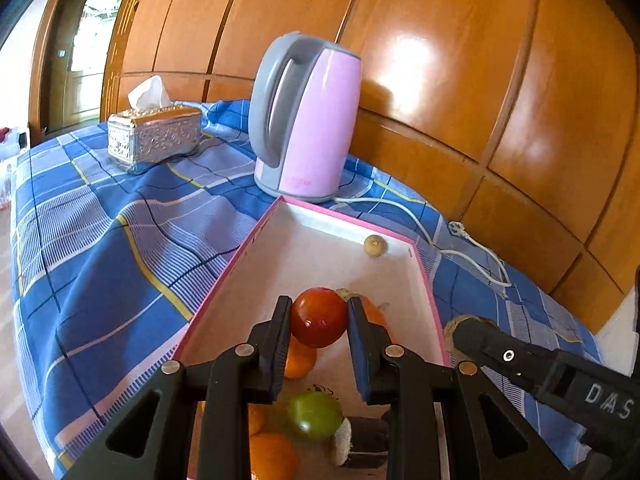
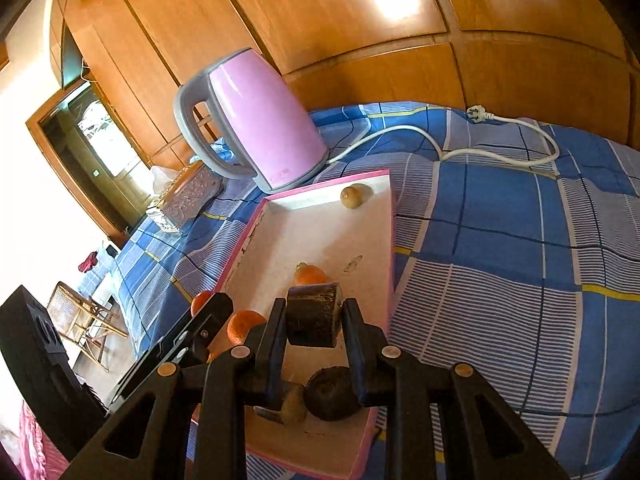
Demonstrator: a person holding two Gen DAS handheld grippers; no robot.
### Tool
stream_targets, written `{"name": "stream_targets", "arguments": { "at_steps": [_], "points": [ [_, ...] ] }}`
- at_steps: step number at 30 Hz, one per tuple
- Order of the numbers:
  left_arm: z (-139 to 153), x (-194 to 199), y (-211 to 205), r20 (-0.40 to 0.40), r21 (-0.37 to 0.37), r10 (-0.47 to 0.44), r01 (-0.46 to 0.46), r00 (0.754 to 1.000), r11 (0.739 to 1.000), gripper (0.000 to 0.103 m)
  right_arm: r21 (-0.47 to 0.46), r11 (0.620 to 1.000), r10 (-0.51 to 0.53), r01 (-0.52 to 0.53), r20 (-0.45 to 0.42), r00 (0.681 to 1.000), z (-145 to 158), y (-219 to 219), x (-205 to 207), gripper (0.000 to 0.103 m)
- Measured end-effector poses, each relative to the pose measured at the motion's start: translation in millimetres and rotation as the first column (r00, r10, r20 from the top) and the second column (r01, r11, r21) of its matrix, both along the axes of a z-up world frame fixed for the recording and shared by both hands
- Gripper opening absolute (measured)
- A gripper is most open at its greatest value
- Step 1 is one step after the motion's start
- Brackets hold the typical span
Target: Organize fruits
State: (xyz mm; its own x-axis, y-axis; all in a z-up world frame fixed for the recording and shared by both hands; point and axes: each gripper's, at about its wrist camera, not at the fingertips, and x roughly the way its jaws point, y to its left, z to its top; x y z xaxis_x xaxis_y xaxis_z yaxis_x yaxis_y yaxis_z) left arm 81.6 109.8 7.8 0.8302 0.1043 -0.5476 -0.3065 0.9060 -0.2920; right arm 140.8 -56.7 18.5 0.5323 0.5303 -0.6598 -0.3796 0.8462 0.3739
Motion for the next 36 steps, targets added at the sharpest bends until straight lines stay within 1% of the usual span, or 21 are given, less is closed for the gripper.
{"name": "stream_targets", "arguments": {
  "at_steps": [8,10,12,18,20,23,30,31,33,36],
  "points": [
    [-6,6,2,-0.024,-0.008,0.016,-0.016,1.0,1.0,0.028,0.03,0.999,-0.015,0.015,-0.008,1.0,0,0,6,0.03],
    [-7,6,2,-0.028,-0.008,0.019,-0.019,0.999,1.0,0.032,0.032,0.999,-0.015,0.015,-0.01,1.0,-1,0,6,0.03],
    [-7,6,2,-0.032,-0.004,0.027,-0.027,0.999,1.0,0.045,0.035,0.999,-0.018,0.018,-0.017,1.0,-3,-1,5,0.03],
    [-9,7,1,-0.04,0.001,0.031,-0.031,0.999,1.0,0.047,0.04,0.998,-0.04,0.042,-0.042,0.998,-12,-9,2,0.03],
    [-9,7,1,-0.04,0.002,0.032,-0.032,0.999,0.999,0.05,0.039,0.998,-0.045,0.047,-0.046,0.998,-13,-11,0,0.03],
    [-9,7,1,-0.043,0.004,0.035,-0.035,0.998,0.999,0.055,0.024,0.998,-0.059,0.06,-0.043,0.997,-15,-14,-3,0.03],
    [-10,7,1,-0.049,0.009,0.041,-0.041,0.998,0.999,0.06,-0.02,0.997,-0.082,0.081,-0.029,0.996,-18,-19,-9,0.031],
    [-10,7,2,-0.048,0.01,0.042,-0.042,0.998,0.999,0.063,-0.029,0.996,-0.083,0.082,-0.026,0.996,-19,-18,-10,0.031],
    [-10,7,2,-0.051,0.011,0.046,-0.045,0.998,0.999,0.072,-0.066,0.994,-0.087,0.086,-0.01,0.996,-20,-17,-13,0.031],
    [-10,5,4,-0.05,0.007,0.055,-0.054,0.997,0.998,0.073,-0.1,0.991,-0.087,0.086,0.003,0.996,-22,-14,-17,0.031]
  ]
}}
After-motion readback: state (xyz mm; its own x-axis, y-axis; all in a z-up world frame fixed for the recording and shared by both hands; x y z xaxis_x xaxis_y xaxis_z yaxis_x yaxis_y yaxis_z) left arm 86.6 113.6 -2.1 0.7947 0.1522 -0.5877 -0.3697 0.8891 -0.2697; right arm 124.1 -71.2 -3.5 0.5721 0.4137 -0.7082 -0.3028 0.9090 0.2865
